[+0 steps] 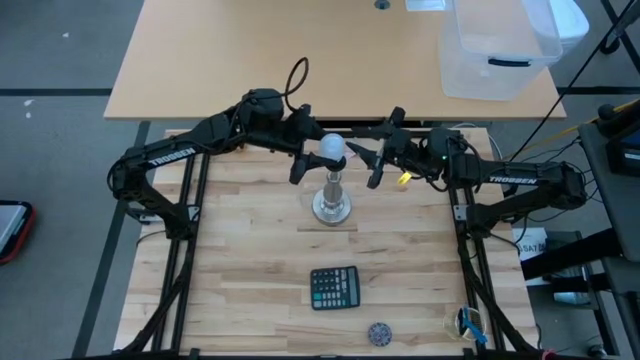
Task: Screw lightbulb
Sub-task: Insert the light bulb into the lamp
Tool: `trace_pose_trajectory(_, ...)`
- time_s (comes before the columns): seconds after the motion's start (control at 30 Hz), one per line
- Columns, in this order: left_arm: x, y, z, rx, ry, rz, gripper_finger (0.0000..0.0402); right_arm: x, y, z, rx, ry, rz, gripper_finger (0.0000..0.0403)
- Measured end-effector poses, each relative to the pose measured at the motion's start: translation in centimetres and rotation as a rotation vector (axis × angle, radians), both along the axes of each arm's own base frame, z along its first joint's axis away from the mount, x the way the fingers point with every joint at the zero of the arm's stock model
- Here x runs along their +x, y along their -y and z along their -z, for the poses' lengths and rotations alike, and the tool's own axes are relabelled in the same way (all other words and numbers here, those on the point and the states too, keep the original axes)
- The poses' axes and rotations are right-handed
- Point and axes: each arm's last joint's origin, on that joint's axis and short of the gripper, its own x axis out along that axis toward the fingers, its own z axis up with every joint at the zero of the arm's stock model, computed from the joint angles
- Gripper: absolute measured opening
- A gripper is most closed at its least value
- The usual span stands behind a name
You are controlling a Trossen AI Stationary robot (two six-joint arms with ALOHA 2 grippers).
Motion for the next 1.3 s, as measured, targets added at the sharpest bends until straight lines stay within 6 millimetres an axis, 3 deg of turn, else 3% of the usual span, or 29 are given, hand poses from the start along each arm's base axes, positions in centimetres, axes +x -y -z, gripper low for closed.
trace_pose_trajectory(0.8,-0.1,0.0,0.1,0.004,-0.015,-0.006,0.0293,0.4,-2.3,0.5,-0.011,-0.056,-0.09,0.0165)
trace_pose_trajectory(1.3,-0.1,0.0,0.5,0.005,-0.043,0.009,0.0293,-0.1,-1.2,-0.8,-0.059,0.057,0.096,0.0165)
